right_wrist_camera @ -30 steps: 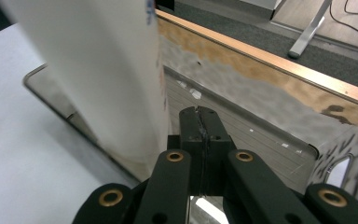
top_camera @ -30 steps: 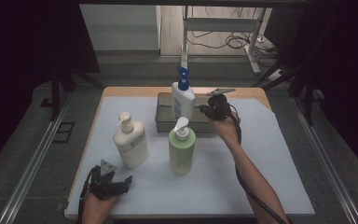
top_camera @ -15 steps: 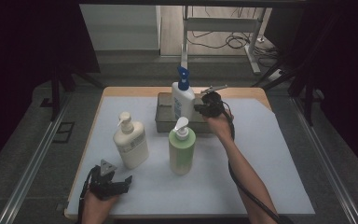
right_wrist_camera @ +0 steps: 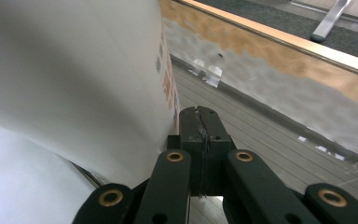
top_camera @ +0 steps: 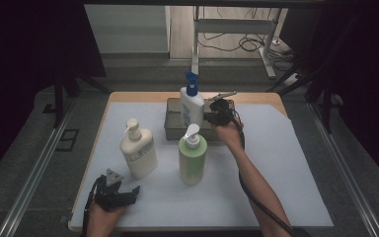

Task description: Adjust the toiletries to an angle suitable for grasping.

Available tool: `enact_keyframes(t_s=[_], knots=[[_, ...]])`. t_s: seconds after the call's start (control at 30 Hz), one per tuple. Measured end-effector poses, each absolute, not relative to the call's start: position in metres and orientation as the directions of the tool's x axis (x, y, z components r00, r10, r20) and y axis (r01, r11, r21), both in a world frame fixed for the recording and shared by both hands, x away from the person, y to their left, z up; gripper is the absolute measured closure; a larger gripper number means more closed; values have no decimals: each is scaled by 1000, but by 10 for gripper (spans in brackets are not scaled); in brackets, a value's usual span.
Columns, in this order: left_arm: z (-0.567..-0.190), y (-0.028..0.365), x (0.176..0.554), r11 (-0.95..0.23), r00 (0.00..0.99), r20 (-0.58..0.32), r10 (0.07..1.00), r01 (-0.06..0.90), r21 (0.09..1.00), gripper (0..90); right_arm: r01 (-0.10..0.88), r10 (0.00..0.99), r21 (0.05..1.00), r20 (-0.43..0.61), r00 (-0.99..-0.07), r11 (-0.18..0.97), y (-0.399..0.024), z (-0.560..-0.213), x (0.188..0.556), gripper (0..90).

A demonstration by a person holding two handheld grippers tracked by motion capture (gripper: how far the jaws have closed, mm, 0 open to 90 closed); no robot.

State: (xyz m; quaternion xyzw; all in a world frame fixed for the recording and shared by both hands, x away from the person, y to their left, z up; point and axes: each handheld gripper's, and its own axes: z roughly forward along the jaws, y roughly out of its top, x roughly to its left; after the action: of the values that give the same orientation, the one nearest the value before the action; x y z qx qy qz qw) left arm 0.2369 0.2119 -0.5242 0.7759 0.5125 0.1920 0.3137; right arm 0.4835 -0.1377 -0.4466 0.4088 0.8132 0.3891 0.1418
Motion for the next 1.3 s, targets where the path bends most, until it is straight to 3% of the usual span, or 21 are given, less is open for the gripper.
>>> enact_keyframes(t_s=[1.3], knots=[[-524, 212, 237, -278, 401, -24, 916, 675, 684, 131, 556, 727, 730, 119, -676, 397, -108, -459, 483, 880]])
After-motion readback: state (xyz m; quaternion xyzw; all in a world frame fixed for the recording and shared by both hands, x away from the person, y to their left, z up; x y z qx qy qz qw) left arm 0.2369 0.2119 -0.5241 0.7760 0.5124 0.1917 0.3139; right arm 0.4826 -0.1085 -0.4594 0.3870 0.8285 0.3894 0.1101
